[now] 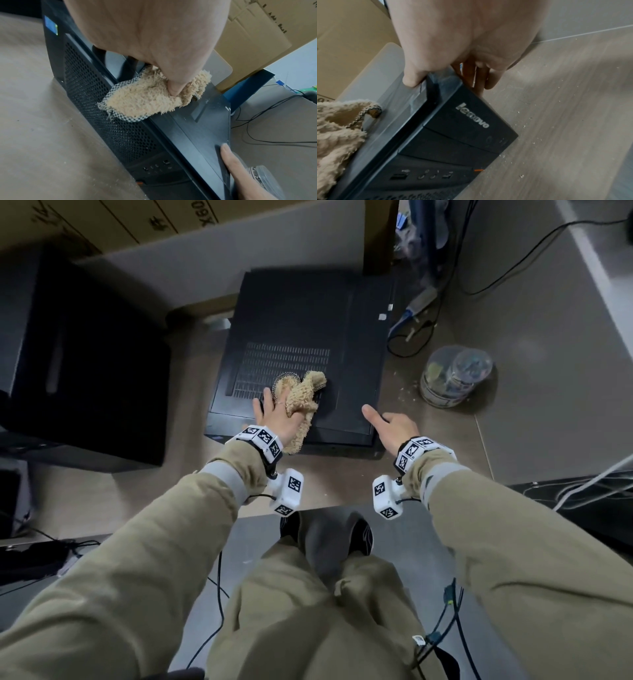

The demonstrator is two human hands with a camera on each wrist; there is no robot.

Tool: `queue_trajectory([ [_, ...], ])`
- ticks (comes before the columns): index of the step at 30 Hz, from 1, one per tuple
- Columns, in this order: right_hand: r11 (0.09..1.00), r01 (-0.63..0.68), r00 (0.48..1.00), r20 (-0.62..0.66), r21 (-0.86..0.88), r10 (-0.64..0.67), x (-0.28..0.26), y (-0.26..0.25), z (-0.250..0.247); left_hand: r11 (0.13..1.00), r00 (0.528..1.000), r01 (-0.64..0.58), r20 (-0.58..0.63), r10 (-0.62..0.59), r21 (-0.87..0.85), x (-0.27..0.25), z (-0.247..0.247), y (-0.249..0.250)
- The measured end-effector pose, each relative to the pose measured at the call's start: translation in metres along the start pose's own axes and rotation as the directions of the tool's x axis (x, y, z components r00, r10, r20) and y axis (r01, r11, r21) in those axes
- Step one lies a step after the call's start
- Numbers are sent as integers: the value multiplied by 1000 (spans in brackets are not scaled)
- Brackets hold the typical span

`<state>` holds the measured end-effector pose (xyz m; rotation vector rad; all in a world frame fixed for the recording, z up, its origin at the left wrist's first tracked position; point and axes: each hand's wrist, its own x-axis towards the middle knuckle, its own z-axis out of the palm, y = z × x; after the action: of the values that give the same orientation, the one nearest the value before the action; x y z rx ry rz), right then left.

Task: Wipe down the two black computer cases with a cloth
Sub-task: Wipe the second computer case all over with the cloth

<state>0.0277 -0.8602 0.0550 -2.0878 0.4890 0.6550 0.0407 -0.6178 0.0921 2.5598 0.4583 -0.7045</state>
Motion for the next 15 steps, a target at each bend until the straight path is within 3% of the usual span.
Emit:
queue_trajectory([
  [5,992,99,994,-43,-77,-103,-3,-15,-6,1000,1000,9,3,-9,-28,7,-2,-6],
  [15,948,167,984,-20,-272,-179,-21,-54,-9,999,999,7,38,-6,-32,10,-13,-18],
])
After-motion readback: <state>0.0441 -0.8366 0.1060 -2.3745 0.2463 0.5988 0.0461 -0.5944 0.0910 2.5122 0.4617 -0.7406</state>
